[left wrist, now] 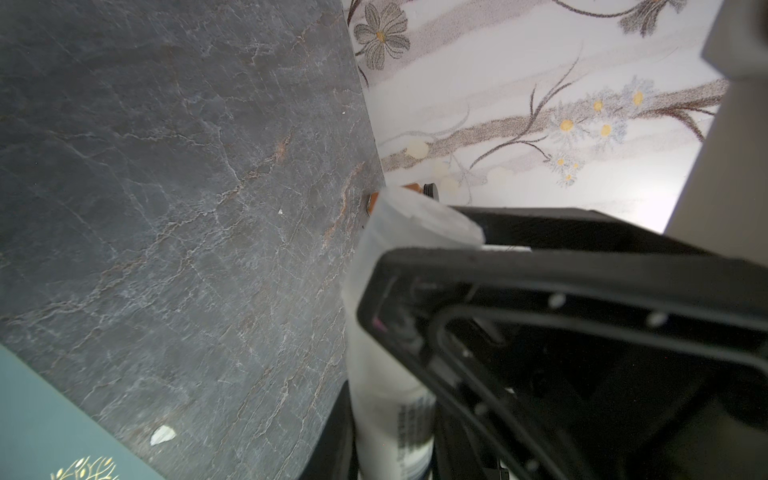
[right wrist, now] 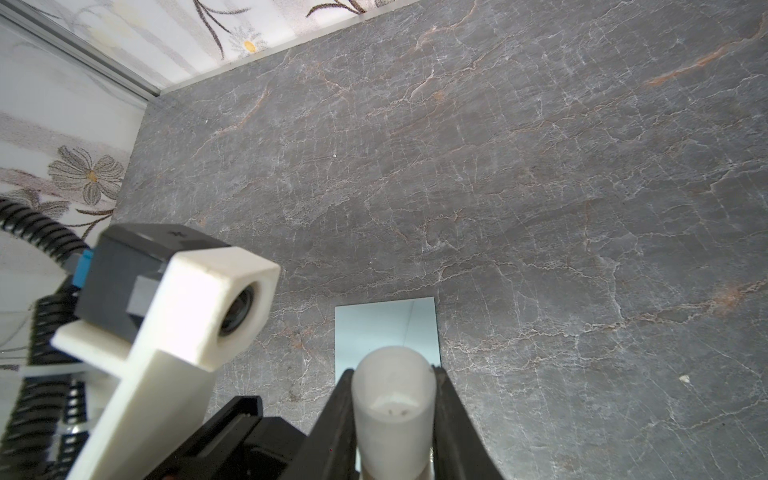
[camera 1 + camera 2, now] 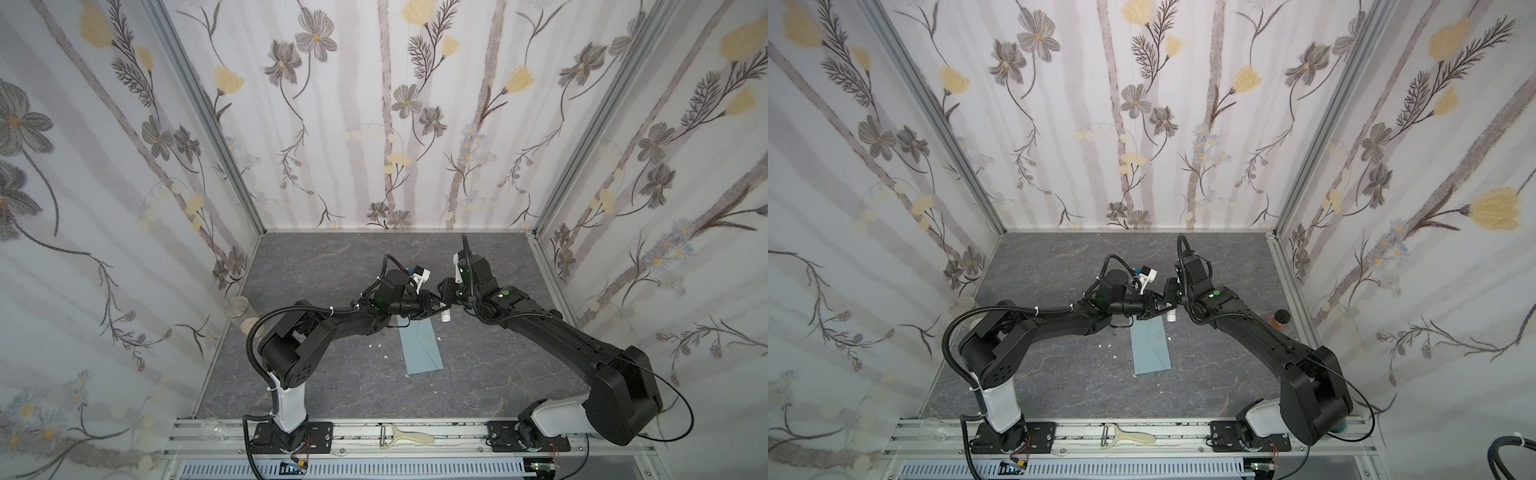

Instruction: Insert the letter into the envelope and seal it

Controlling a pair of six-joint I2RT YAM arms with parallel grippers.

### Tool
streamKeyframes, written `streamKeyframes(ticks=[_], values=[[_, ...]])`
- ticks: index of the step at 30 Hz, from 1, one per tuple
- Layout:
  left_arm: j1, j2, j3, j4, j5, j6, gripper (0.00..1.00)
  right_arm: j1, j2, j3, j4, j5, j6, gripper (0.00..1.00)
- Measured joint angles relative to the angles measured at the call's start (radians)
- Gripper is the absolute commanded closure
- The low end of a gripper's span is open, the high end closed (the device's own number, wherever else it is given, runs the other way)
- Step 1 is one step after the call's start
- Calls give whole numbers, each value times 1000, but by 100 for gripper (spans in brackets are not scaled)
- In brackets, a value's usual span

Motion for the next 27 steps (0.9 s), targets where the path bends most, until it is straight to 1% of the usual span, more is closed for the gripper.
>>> streamKeyframes(ticks=[14,27], values=[[0,-26,-48,9,26,32,100,3,-19,0,-39,-19,-10,73],[-3,-75,-140,10,56,53,100,10,-39,-46,-42,-19,-6,74]])
